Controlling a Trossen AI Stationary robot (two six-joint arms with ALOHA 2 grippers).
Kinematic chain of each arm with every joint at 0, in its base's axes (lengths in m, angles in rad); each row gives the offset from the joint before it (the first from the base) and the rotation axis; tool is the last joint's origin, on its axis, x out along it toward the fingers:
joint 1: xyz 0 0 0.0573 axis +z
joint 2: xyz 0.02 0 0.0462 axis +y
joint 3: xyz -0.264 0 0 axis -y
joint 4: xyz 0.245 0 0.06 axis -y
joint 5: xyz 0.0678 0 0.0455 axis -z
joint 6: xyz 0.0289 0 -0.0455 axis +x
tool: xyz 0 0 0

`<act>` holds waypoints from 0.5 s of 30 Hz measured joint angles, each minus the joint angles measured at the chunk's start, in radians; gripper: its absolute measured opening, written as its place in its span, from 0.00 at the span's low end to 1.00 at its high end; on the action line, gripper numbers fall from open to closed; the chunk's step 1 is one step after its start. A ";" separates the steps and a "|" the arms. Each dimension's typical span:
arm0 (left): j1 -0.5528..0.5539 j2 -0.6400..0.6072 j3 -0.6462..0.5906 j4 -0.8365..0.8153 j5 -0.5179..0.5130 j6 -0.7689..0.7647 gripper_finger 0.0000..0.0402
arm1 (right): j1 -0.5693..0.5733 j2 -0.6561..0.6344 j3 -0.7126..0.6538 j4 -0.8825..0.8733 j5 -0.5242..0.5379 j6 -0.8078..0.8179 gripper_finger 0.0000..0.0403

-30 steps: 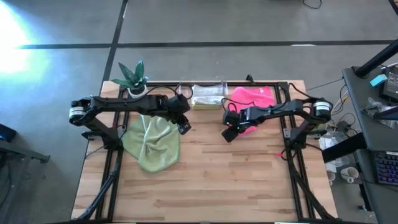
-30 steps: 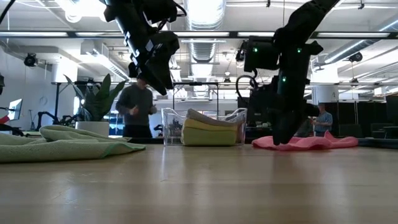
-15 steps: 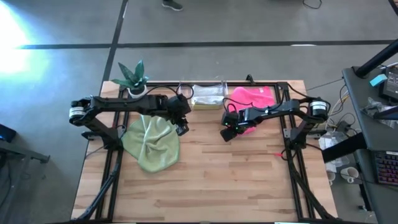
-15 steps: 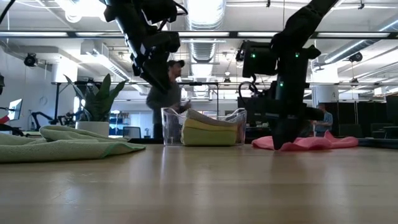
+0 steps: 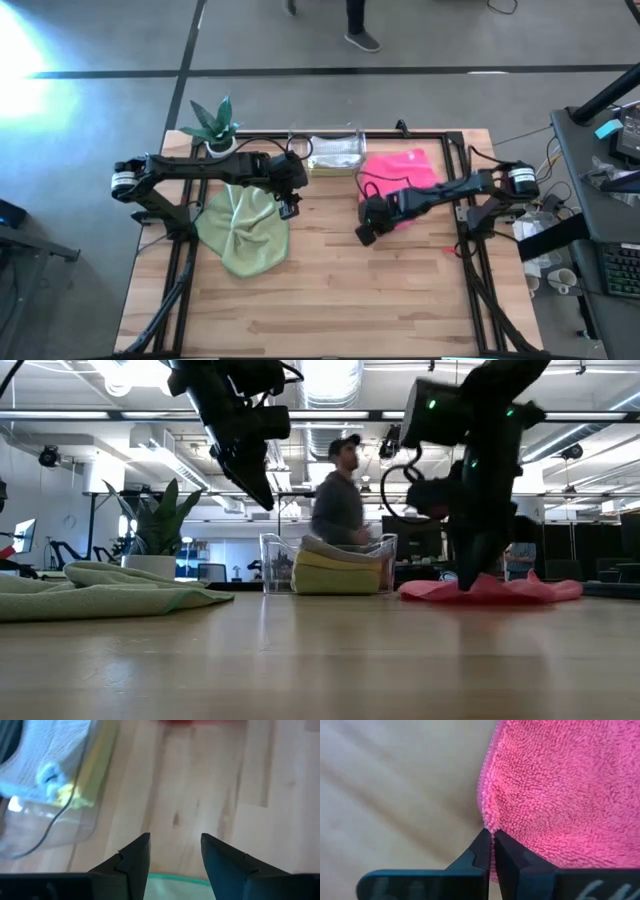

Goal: Fold microfiber towels
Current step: Fold the pink microfiber cloth

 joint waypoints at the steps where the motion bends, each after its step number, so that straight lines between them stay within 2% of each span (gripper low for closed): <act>1: 0.000 0.000 0.000 0.007 0.018 0.018 0.40 | 0.031 -0.005 0.000 0.006 -0.005 0.018 0.02; 8: -0.025 0.000 -0.001 0.111 0.109 0.107 0.40 | 0.227 -0.021 0.031 0.054 -0.006 0.192 0.02; 15: -0.089 0.000 -0.001 0.215 0.117 0.157 0.40 | 0.295 -0.021 0.165 0.051 0.107 0.260 0.02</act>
